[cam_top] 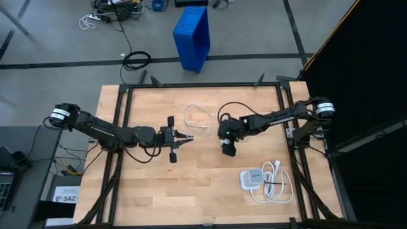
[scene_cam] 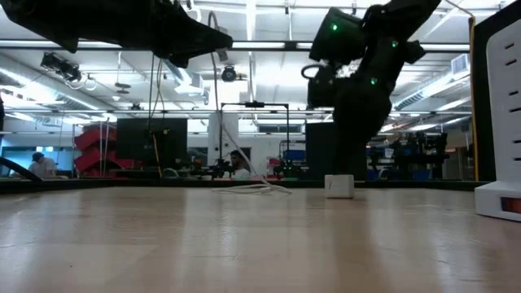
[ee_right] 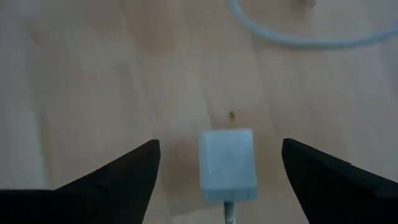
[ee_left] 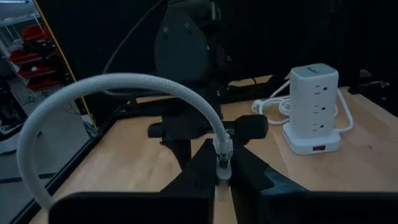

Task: Insert USB
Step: Insert the charger cable into the charger adapter

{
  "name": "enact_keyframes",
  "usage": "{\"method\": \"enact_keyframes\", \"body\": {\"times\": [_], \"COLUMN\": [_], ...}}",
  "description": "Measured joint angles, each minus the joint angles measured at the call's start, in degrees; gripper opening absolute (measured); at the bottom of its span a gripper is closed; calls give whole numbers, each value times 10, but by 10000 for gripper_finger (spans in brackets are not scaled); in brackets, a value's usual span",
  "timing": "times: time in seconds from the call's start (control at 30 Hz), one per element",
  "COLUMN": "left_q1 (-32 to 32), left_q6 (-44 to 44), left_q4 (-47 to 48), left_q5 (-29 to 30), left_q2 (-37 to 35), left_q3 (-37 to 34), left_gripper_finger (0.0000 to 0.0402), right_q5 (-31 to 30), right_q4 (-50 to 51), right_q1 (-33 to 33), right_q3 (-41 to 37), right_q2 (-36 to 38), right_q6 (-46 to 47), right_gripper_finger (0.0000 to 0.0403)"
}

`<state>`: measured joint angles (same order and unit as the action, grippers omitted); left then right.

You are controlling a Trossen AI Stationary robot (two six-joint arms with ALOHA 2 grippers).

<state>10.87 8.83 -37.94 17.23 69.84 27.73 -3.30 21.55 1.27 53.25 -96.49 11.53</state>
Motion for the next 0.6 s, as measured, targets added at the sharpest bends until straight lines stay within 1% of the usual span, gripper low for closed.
{"method": "enact_keyframes", "body": {"times": [0.17, 0.37, 0.47, 0.6], "left_q1": [0, 0, 0, 0], "left_q6": [-1, -1, -1, -1], "left_q4": [3, 2, 2, 2], "left_q5": [-1, 0, 0, 0], "left_q2": [0, 0, 0, 0], "left_q3": [0, 0, 0, 0], "left_gripper_finger": [7, 7, 7, 7], "right_q5": [-1, 0, 0, -1], "right_q4": [-3, 4, 8, 8], "right_q1": [3, 4, 4, 4], "right_q3": [0, 0, 0, 0], "right_q2": [-21, -21, -22, -28], "right_q6": [1, 2, 2, 3], "right_gripper_finger": [317, 296, 274, 223]}}
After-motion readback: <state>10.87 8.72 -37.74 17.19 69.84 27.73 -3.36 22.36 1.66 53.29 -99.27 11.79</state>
